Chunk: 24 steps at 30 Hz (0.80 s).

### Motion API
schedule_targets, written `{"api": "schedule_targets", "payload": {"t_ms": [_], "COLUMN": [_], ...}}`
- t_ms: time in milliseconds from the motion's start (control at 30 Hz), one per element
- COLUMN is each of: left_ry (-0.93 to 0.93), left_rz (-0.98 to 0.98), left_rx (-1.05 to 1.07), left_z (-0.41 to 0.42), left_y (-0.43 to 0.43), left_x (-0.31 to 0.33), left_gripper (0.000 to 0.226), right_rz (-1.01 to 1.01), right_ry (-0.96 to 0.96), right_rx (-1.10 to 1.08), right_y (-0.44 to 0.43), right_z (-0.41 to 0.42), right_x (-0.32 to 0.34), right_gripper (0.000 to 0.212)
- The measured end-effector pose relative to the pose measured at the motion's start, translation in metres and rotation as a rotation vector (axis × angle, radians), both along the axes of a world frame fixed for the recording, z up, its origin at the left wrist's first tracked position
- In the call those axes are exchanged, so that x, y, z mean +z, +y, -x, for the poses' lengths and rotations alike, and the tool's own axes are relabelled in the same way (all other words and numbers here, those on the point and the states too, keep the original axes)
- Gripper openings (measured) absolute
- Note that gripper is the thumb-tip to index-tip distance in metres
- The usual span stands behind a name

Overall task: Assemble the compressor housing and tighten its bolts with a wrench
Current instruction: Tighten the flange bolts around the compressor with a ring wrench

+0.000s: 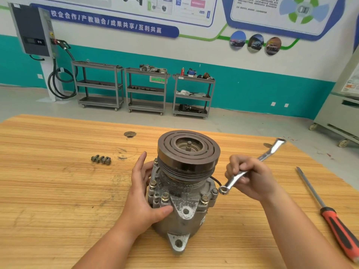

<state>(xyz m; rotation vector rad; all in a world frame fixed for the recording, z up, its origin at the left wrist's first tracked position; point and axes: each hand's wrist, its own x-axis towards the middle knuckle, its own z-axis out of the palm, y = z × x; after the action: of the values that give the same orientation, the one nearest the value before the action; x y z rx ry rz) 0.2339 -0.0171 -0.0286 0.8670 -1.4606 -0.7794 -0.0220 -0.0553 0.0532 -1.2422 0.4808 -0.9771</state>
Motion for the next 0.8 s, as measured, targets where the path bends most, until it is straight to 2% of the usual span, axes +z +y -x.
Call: {"api": "schedule_targets", "payload": {"t_ms": [100,200,367,500,600,800], "left_ry": [0.005,0.013,0.031,0.038,0.036,0.047], "left_rz": [0.005,0.007,0.005,0.000,-0.001,-0.006], "left_rx": [-0.002,-0.007,-0.015,-0.008,-0.004,0.004], "left_z": [0.000,0.001,0.001,0.001,0.002,0.003], "left_y": [0.000,0.000,-0.001,0.000,0.002,0.002], "left_x": [0.000,-0.001,-0.001,0.000,0.000,0.000], "left_gripper": [0.122,0.122,0.121,0.122,0.123,0.122], "right_rz": [0.011,-0.004,0.023,-0.066,-0.147,-0.070], "right_ry": [-0.006,0.004,0.137,0.069,-0.019,-0.006], "right_rx": [0.191,0.279,0.239,0.202,-0.024,-0.783], "right_y": [-0.017,-0.027,-0.035,-0.024,-0.002,0.070], "right_z": [-0.007,-0.013,-0.017,-0.014,-0.010,-0.029], "right_x": [-0.003,-0.003,0.001,-0.007,-0.009,-0.016], "right_gripper": [0.013,0.012,0.010,0.016,0.012,0.037]}}
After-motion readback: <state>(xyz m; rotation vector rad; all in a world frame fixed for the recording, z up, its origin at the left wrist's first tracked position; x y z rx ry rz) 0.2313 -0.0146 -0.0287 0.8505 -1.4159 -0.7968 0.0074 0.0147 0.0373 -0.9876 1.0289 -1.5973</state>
